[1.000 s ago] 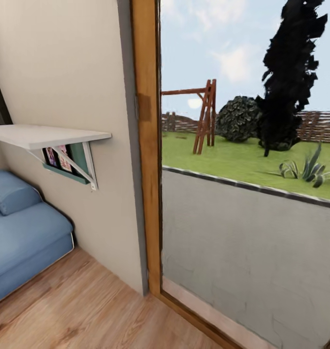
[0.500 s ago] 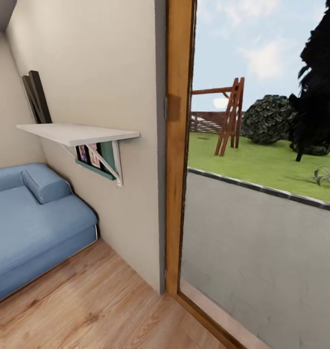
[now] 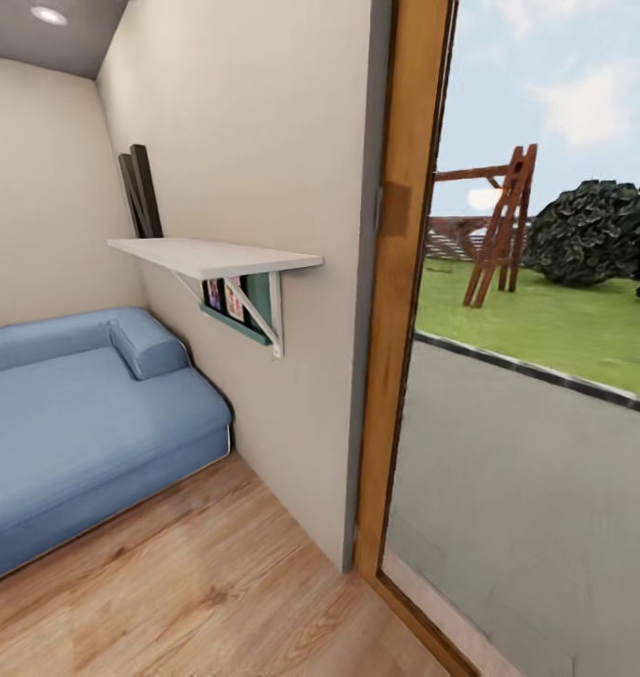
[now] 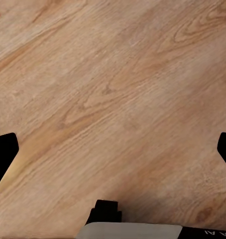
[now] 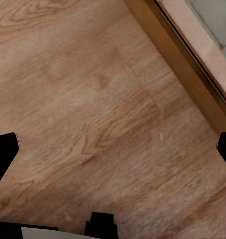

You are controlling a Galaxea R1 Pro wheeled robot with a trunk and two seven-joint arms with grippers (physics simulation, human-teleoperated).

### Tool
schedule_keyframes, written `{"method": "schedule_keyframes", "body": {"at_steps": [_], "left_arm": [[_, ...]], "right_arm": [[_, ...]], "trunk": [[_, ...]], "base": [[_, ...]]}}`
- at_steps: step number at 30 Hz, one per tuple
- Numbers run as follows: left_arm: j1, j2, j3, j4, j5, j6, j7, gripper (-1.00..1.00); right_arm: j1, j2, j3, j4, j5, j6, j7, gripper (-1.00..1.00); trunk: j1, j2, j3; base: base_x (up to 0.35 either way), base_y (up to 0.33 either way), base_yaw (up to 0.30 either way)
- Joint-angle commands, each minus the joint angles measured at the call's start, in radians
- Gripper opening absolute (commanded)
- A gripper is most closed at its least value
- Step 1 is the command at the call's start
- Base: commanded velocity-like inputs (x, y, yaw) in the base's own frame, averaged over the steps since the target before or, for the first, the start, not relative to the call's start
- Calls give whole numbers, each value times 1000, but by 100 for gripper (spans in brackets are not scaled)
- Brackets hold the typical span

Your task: Turn on the radio receiver that's on the table in the living room.

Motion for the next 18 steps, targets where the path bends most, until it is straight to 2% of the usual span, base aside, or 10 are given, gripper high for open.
{"method": "schedule_keyframes", "body": {"at_steps": [1, 18], "left_arm": [[0, 0, 0, 0, 0, 0, 0, 100], [0, 0, 0, 0, -3, 0, 2, 100]], "right_arm": [[0, 0, 0, 0, 0, 0, 0, 100], [0, 0, 0, 0, 0, 0, 0, 100]], "trunk": [[0, 0, 0], [0, 0, 0]], "base": [[0, 0, 300], [0, 0, 300]]}}
